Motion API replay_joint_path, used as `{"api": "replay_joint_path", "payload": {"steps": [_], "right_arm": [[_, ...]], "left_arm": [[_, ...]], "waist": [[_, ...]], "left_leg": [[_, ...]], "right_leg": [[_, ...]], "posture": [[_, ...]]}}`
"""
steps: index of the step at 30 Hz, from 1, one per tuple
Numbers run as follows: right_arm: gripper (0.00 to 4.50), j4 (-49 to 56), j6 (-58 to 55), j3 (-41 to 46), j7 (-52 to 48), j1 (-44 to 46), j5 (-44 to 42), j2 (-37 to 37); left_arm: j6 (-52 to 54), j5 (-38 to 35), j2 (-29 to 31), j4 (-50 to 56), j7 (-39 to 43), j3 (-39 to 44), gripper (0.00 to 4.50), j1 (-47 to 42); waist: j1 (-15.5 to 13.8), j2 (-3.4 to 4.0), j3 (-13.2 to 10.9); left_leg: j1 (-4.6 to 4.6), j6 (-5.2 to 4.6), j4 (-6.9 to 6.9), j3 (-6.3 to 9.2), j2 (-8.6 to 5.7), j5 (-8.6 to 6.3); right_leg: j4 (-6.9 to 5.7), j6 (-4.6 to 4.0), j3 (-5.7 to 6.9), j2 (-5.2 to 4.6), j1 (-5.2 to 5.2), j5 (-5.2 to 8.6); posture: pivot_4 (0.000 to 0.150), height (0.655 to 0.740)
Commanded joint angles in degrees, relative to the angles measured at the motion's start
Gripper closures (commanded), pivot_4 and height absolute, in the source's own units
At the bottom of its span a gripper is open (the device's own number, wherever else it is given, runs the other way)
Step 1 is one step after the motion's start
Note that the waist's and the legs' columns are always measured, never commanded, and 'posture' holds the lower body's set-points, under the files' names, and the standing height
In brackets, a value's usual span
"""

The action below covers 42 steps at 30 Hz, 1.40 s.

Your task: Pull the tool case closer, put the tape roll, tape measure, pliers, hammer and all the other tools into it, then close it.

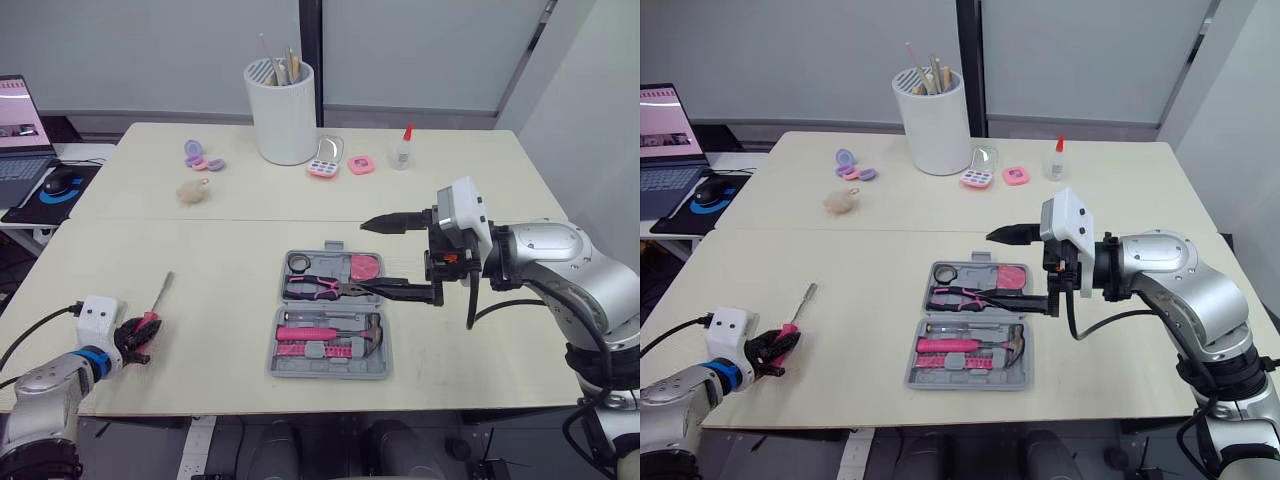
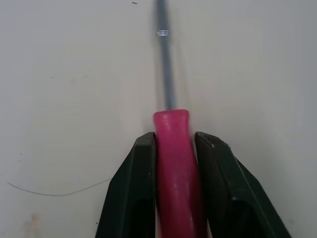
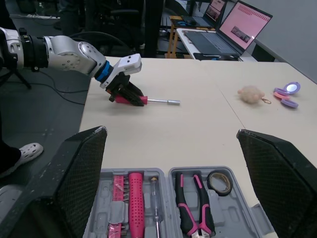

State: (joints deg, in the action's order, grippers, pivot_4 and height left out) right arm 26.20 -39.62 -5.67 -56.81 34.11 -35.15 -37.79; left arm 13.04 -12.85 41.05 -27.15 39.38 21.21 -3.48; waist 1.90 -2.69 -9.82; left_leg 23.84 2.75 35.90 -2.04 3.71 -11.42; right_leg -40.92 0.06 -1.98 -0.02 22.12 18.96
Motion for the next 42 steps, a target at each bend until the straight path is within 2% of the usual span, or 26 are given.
{"api": "replay_joint_path", "payload": {"steps": [1,7,16,19,22,25,32,39,42], "right_arm": [[0.0,1.7,0.3,1.0,0.5,0.7,-0.8,-0.1],[0.0,1.4,1.1,0.6,0.0,0.3,0.0,-0.6],[0.0,-0.3,6.0,-0.3,-4.3,-2.0,3.7,-4.3],[0.0,-0.7,5.7,0.4,-4.7,-2.6,3.7,-5.2],[0.0,-0.3,4.4,0.4,-5.3,-2.5,3.4,-6.6],[0.0,0.1,4.1,-0.1,-6.0,-3.0,4.5,-8.4],[0.0,3.4,3.8,-1.1,-7.2,-7.9,5.6,-12.7],[0.0,7.5,1.6,-1.0,-7.9,-12.1,5.1,-16.9],[0.0,8.5,1.4,-1.0,-7.9,-13.6,5.5,-18.4]], "left_arm": [[-0.1,1.5,1.1,-2.7,-1.3,-0.7,3.72,-0.3],[-0.8,-0.8,4.1,2.1,2.3,1.1,3.72,1.8],[0.1,-9.4,14.8,28.6,21.5,4.0,3.72,11.9],[7.8,-15.1,19.3,40.2,26.6,3.2,3.72,13.4],[15.3,-18.7,22.5,48.7,27.6,0.3,3.72,12.5],[17.1,-17.3,24.5,53.9,27.9,-6.6,3.72,8.8],[18.3,-9.8,20.5,59.1,25.4,-26.1,3.72,-2.6],[20.0,-4.0,15.6,58.7,24.4,-37.5,3.72,-10.0],[18.4,0.8,14.4,56.6,24.8,-42.0,3.72,-12.2]], "waist": [[0.0,0.0,0.0],[0.4,-0.01,0.0],[-0.1,0.06,-0.1],[-0.1,0.1,-0.1],[0.0,0.18,-0.2],[-0.1,0.34,-0.3],[-0.1,0.35,-0.3],[-0.2,0.33,-0.3],[-0.1,0.33,-0.3]], "left_leg": [[0.0,0.0,0.0,0.0,-0.01,0.0],[0.02,0.0,-0.01,-0.01,0.02,0.0],[0.1,0.01,-0.02,0.0,-0.01,0.0],[0.11,0.01,-0.02,-0.07,-0.01,0.0],[0.11,0.01,-0.04,-0.05,-0.01,0.0],[0.09,0.01,-0.03,-0.07,-0.04,0.0],[0.12,0.0,-0.02,-0.06,-0.03,0.0],[0.14,0.0,0.06,0.01,-0.04,0.0],[0.14,0.0,0.08,-0.01,-0.06,0.0]], "right_leg": [[0.0,0.0,0.0,0.0,0.0,0.0],[0.0,0.0,0.0,0.0,0.02,0.0],[0.1,-0.01,0.03,-0.07,0.04,0.0],[0.11,-0.01,-0.02,-0.08,0.06,0.01],[0.12,0.0,-0.03,-0.04,0.07,0.01],[0.12,0.02,-0.1,0.01,0.07,0.02],[0.13,0.07,-0.22,0.19,0.07,0.05],[0.12,0.18,-0.26,0.46,0.07,0.11],[0.12,0.31,-0.28,0.51,0.06,0.18]], "posture": [[0.15,0.74],[0.15,0.74],[0.15,0.74],[0.15,0.74],[0.15,0.74],[0.15,0.74],[0.15,0.74],[0.15,0.74],[0.15,0.74]]}}
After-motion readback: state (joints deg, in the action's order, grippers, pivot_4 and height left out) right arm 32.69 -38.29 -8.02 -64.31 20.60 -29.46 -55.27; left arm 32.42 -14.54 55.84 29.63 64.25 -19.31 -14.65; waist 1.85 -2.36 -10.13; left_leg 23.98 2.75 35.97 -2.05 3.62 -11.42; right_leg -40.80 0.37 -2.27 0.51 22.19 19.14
